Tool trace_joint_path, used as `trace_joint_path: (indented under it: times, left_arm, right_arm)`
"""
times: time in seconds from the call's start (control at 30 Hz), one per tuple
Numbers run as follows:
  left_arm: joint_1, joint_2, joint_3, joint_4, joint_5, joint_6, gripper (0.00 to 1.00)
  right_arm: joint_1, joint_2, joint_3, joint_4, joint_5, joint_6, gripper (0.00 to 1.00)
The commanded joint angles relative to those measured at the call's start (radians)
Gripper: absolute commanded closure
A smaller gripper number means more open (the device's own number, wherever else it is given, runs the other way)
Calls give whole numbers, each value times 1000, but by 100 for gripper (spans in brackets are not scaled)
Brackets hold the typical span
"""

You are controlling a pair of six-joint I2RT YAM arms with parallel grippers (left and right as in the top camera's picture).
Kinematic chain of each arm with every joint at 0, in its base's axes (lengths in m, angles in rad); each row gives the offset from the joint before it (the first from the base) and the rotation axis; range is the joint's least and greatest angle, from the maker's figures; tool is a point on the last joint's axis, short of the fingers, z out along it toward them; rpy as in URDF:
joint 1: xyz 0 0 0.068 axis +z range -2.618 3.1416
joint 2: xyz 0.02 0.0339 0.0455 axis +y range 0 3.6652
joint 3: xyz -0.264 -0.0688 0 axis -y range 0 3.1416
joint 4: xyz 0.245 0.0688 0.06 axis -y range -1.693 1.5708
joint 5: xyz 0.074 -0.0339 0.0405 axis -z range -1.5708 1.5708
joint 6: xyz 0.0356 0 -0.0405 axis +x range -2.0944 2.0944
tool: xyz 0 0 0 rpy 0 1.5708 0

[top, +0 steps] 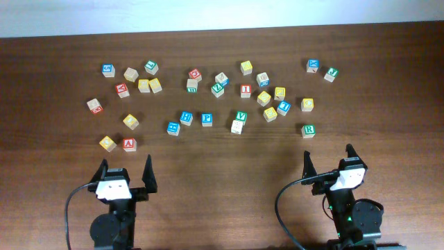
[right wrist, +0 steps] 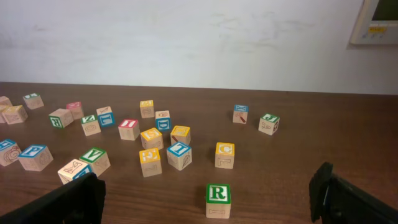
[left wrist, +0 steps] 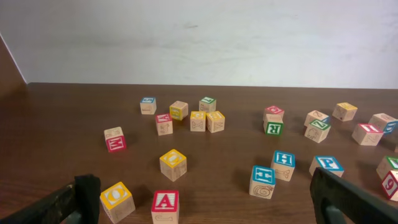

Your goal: Spell out ICRA

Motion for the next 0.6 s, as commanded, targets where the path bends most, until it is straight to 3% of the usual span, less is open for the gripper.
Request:
trace_joint_path:
  times: [0.0,0.1,0.23,0.57]
  left_arm:
    - [6,-4,-2,-2,48,12,1]
    - [6,-4,-2,-2,53,12,1]
    - [6,-4,-2,16,213,12,1]
    - [6,-4,-2,87,327,12,1]
  right_arm:
    - [-8,-6,-6,-4,1,0,2]
    - [-8,-6,-6,-4,1,0,2]
    - [-8,-6,-6,-4,2,0,2]
    - [-8,-6,-6,-4,2,0,2]
